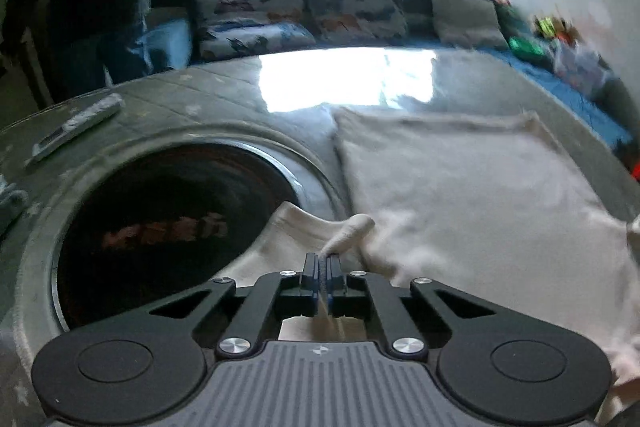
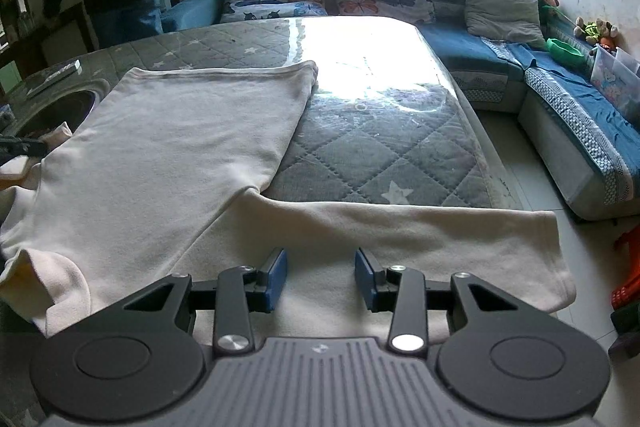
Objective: Fold clothes
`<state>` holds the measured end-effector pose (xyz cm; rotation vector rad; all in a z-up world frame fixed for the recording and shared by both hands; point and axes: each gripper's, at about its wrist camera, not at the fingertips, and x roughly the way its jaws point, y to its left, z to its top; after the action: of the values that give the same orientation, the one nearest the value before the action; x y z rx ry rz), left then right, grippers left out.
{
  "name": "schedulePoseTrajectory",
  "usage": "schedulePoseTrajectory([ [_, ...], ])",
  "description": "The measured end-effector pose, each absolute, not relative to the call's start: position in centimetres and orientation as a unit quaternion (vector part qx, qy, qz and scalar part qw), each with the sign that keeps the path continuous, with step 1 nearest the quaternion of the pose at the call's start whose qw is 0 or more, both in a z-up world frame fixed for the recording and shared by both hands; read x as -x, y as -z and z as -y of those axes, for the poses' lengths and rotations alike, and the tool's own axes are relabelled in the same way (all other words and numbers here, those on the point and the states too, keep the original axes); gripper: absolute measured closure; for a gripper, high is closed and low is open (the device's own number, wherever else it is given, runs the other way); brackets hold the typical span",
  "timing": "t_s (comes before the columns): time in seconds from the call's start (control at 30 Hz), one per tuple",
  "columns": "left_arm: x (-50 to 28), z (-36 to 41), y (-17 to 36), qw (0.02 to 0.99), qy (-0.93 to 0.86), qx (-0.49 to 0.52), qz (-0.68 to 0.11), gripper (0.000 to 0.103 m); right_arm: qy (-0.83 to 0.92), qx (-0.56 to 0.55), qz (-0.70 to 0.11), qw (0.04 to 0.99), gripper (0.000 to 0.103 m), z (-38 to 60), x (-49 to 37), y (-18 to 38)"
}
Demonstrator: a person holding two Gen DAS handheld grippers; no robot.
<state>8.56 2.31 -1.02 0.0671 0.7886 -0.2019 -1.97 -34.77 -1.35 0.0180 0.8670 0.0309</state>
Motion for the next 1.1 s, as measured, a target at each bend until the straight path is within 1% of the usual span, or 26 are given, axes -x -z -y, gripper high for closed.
schedulePoseTrajectory([
  [0.23, -7.5, -7.9, -2.3, 0.938, 0.022, -0.007, -0.346, 0.100, -0.014, -0.006, -0.420, 0.907, 0.065, 34.7, 1.9, 1.3],
  [0.5, -5.9, -14.8, -2.4, 0.932, -0.071, 0.013, -0.355, 0.100, -0.014, -0.001, -0.419, 0.908, 0.064, 34.6, 1.9, 1.3],
  [0.67, -4.6, -16.4, -1.3, 0.925, -0.092, 0.016, -0.369, 0.100, -0.015, 0.007, -0.419, 0.908, 0.064, 34.3, 2.0, 1.1],
  [0.87, -3.9, -17.8, -0.9, 0.920, -0.104, 0.021, -0.376, 0.100, -0.084, 0.026, -0.408, 0.909, 0.064, 30.6, 2.5, -0.6],
  [1.0, -4.7, -17.4, -1.2, 0.922, -0.081, 0.025, -0.378, 0.094, -0.130, 0.038, -0.399, 0.907, 0.064, 28.1, 2.8, -1.8],
  [1.07, -5.2, -17.1, -0.8, 0.918, -0.069, 0.022, -0.389, 0.084, -0.153, 0.045, -0.395, 0.905, 0.064, 26.8, 3.0, -2.3],
  [1.1, -5.4, -16.9, -0.5, 0.917, -0.064, 0.018, -0.392, 0.082, -0.165, 0.047, -0.393, 0.903, 0.064, 26.1, 3.0, -2.5],
])
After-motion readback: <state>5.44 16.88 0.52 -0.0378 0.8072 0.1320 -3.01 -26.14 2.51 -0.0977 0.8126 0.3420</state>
